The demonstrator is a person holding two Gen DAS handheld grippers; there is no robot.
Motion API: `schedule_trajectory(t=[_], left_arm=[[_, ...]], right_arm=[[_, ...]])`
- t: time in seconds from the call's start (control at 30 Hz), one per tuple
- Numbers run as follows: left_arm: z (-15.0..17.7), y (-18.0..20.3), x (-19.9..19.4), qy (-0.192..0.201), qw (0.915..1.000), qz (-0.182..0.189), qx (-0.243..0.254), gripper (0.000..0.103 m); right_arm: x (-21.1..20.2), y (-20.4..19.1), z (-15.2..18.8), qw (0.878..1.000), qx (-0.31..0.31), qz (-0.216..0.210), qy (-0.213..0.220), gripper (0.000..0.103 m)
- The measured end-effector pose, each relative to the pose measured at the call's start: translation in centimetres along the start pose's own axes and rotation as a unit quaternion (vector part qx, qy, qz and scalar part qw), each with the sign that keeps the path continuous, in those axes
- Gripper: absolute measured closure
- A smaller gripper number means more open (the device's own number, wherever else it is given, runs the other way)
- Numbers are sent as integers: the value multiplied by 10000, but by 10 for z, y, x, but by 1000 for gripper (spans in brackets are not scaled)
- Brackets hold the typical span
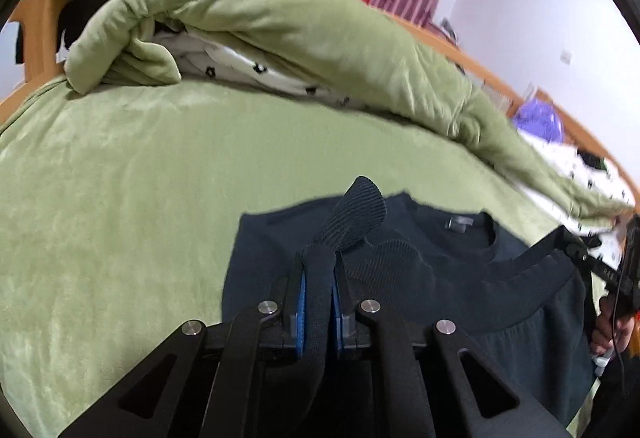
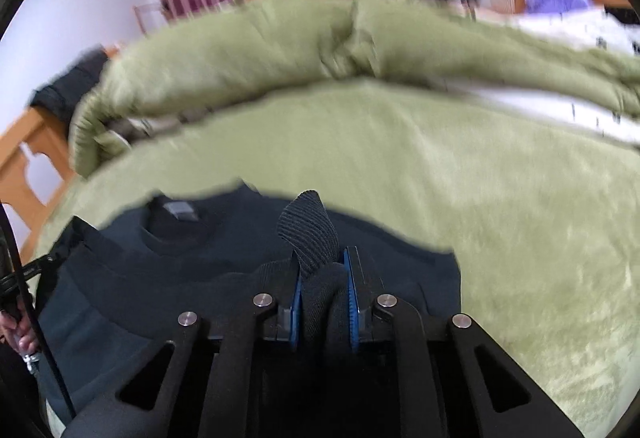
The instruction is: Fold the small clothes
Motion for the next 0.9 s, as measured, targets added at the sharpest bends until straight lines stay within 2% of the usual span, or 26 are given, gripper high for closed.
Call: schedule_trajectory(t=[0.1,0.23,0.33,0.47,0.57,0.63,0.7,0.8,0.9], left_arm=[[0,-9,10,-76,9997,-82,-209,93],[9,-11,35,-348,9986,-293,-286,92],[18,-13,46,-630,9967,-451,-256,85],[17,-17,39,-673,9956,-548,-349,68],[17,-16,30,-664,9954,-609,-315,67],[18,-14,23,-670,9956,-566,-334,66],[20,-12,13,-647,9959,-567,-288,65],[23,-12,-1,-586,9963,-591,-226,64],[26,-13,-17,-521,9968,-546,-263,58]], right_arm=[[1,10,-5,9998,175,103,87,86],[41,34,22,9955,370,678,-540,85],[53,39,36,9906,267,1009,-883,81],[41,38,32,9906,274,1089,-783,74],[15,24,25,9890,64,1387,-519,67],[0,2,23,9915,-67,1241,-372,66],[-11,-24,24,9947,-154,988,-253,60],[-16,-75,35,9973,-342,569,-306,59],[-17,-121,61,9979,-437,206,-442,58]])
Point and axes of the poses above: each gripper's, at about its wrist camera, not at the fingertips, and x roughly the way its jaws point, y to its right, z to its underside, the point moved 10 cm from there along x, roughly the way its jaws point, and after that the axes turned 10 degrees about -z, right-handed, at the moved point
